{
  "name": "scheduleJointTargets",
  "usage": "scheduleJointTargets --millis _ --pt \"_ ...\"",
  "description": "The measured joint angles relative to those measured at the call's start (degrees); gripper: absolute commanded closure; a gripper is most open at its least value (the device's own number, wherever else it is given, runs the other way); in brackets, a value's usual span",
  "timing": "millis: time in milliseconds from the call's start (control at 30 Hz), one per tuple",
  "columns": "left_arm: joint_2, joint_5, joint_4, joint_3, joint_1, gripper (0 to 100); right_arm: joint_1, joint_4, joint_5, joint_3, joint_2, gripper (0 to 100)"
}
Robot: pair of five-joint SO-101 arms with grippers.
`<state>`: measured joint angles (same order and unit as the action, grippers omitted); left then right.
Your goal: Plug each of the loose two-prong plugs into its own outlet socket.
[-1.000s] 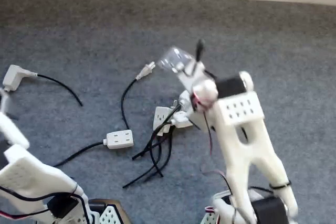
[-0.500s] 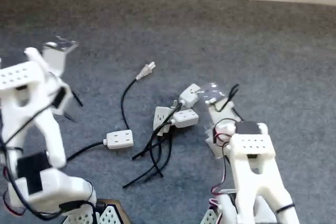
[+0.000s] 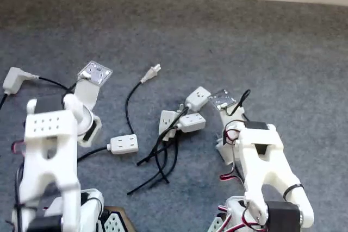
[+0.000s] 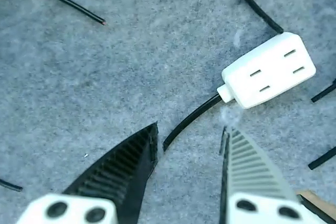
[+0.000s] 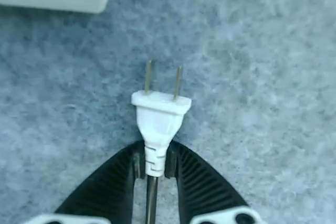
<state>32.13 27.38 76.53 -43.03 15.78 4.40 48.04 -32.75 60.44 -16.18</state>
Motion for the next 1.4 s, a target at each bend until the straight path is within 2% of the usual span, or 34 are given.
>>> scheduleJointTargets --millis 133,433,500,600,633,700,1000,1133,1300,1400 --pt "6.33 0.00 -0.18 -0.97 0.00 79 0.53 0.00 1.14 0.09 -0.26 78.0" --pt "7.82 0.00 -0.18 -1.67 0.00 79 1.41 1.32 1.67 0.26 -2.55 77.2" --pt "7.82 0.00 -0.18 -1.67 0.00 79 1.41 1.41 1.67 0.26 -2.55 81.2" --pt "7.82 0.00 -0.18 -1.67 0.00 79 1.41 1.41 1.76 0.18 -2.73 97.4" --pt "7.82 0.00 -0.18 -1.67 0.00 79 1.23 1.32 1.76 0.09 -2.81 99.8" --pt "7.82 0.00 -0.18 -1.67 0.00 79 0.70 0.88 1.76 0.00 -3.16 97.4" --pt "7.82 0.00 -0.18 -1.67 0.00 79 0.53 0.97 1.85 -0.18 -2.90 99.4" --pt "7.82 0.00 -0.18 -1.67 0.00 74 0.88 7.03 1.85 -4.66 -2.73 99.4" --pt "7.82 0.00 4.40 3.96 0.00 64 6.86 12.84 5.89 -16.35 -6.86 99.4" --pt "7.82 0.00 8.09 10.46 0.00 63 15.56 13.27 10.37 -19.87 -12.40 99.4"
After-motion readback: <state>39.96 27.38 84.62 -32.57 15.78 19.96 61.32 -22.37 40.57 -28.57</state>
